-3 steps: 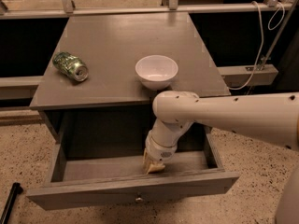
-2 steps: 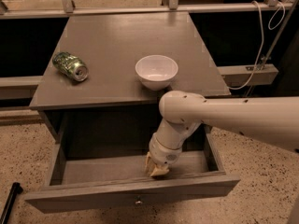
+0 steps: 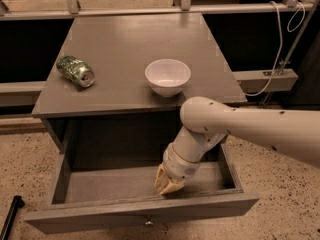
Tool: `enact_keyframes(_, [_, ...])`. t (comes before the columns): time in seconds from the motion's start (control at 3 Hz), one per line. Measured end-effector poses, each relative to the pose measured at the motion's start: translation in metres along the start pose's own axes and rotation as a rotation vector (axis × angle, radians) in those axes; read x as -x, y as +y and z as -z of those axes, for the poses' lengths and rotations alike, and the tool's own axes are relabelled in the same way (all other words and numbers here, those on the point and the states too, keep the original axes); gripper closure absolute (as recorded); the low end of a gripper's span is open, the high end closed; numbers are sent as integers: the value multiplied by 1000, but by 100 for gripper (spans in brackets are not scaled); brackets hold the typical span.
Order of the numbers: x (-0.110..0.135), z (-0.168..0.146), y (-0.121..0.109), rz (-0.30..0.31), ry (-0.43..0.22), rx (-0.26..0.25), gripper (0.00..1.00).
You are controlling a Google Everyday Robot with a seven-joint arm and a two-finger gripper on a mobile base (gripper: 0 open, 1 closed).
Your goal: Open top drawer
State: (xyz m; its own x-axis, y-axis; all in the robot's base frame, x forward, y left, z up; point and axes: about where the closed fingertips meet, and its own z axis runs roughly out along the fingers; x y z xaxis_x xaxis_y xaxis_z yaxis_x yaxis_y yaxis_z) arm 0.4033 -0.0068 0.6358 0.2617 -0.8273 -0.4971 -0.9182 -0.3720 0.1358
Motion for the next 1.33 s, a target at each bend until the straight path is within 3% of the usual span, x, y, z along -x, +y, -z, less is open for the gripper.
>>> enact_keyframes(0.33, [2, 29, 17, 49, -61, -78, 100])
enact_keyframes(0.67, [-8, 66, 17, 58, -48, -213, 100])
enact_keyframes(1.0, [-16, 116, 27, 86, -50, -360, 81])
enact_keyframes(1.33, [-18, 119, 30, 97, -47, -371, 58])
